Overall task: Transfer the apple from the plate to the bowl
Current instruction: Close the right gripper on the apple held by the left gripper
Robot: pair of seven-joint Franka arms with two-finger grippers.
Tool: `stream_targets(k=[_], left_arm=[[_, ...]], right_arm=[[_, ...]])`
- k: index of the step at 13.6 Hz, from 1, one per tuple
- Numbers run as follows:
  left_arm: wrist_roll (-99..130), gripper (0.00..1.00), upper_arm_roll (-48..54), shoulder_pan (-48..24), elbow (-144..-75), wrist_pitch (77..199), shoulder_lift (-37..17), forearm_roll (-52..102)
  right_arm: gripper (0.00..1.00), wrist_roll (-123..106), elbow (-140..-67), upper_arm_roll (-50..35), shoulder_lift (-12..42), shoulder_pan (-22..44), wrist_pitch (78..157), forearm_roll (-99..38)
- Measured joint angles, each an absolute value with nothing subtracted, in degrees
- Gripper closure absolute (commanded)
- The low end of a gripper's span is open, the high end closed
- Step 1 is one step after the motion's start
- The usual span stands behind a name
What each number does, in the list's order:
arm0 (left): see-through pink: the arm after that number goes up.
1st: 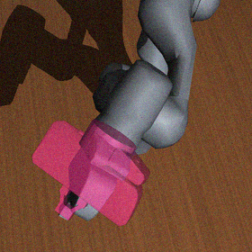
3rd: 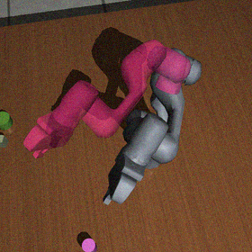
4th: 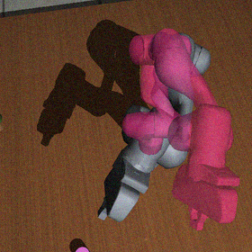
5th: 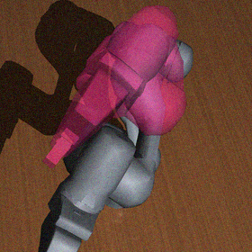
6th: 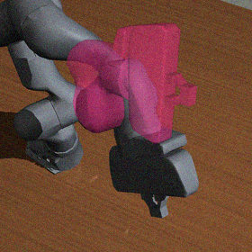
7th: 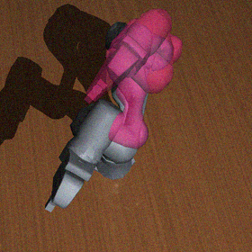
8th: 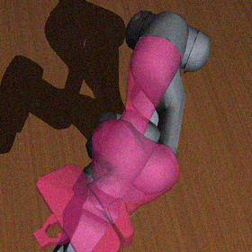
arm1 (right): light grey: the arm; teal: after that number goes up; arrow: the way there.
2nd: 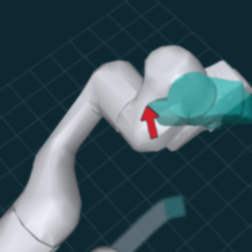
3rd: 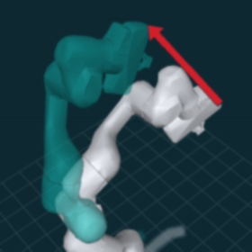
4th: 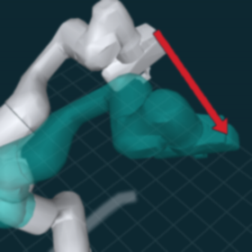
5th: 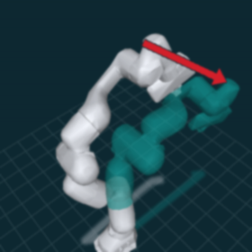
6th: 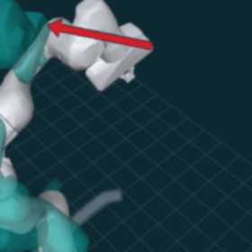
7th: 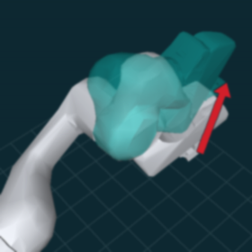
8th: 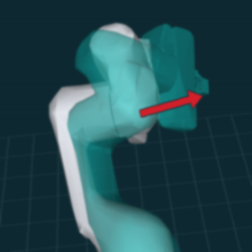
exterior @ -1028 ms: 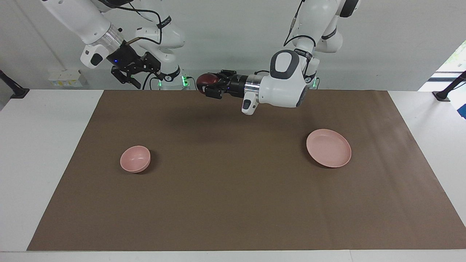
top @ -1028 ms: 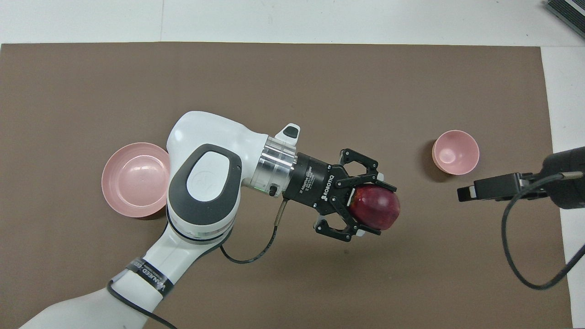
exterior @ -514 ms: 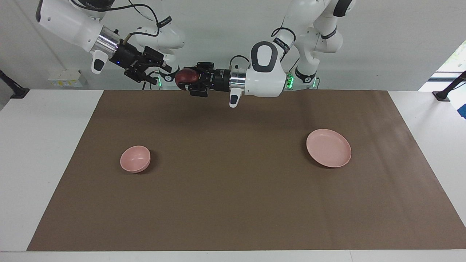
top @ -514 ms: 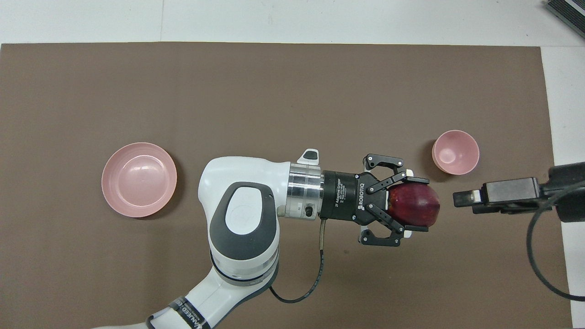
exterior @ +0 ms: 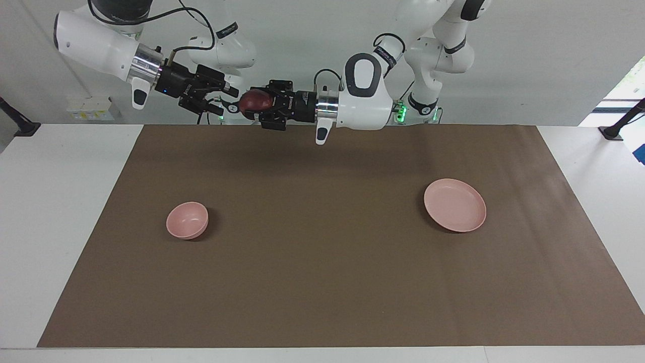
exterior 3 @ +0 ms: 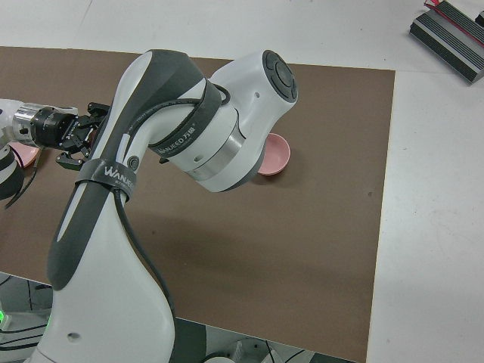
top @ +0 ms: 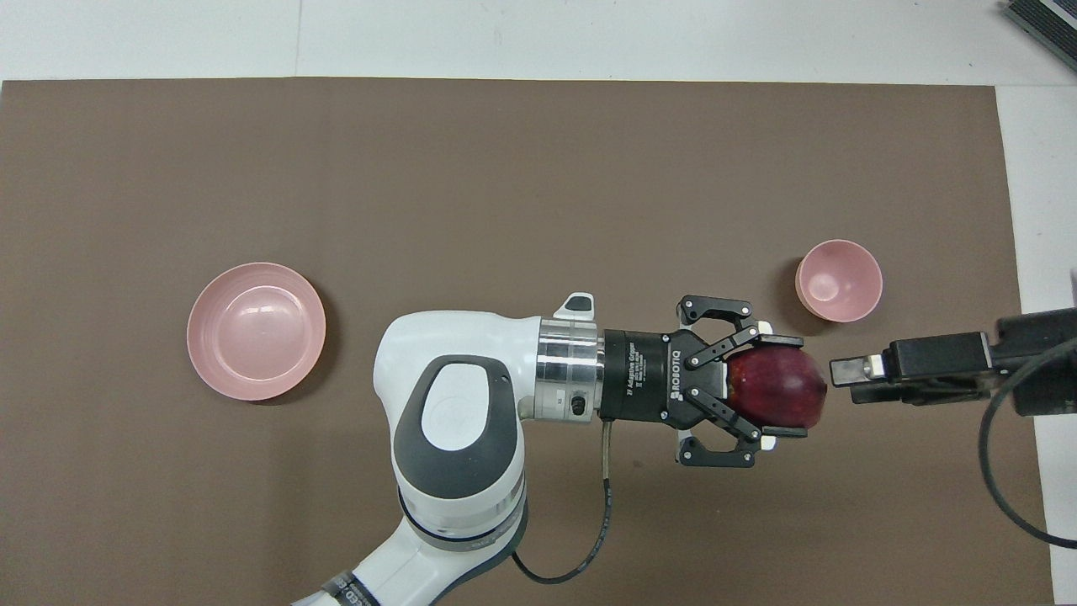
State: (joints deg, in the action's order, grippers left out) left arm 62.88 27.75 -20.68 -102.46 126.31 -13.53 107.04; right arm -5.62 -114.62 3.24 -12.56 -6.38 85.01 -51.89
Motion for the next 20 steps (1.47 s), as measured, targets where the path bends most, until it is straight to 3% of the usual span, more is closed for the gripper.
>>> stream_targets(k=[13,20], left_arm=[[62.9,1.00,34.8,-21.5,-100.2,139.2,-13.3,110.8],[63.1,1.00,34.9,-24.9,-98.4,146.5,-13.4,111.1]], right_arm=[[0.00,-7.4,-116.5,2.7,-12.6,-6.4,84.9,-54.0],[0.00,-7.4,-116.8,2.9,-12.9,-7.1,78.7,-53.9]])
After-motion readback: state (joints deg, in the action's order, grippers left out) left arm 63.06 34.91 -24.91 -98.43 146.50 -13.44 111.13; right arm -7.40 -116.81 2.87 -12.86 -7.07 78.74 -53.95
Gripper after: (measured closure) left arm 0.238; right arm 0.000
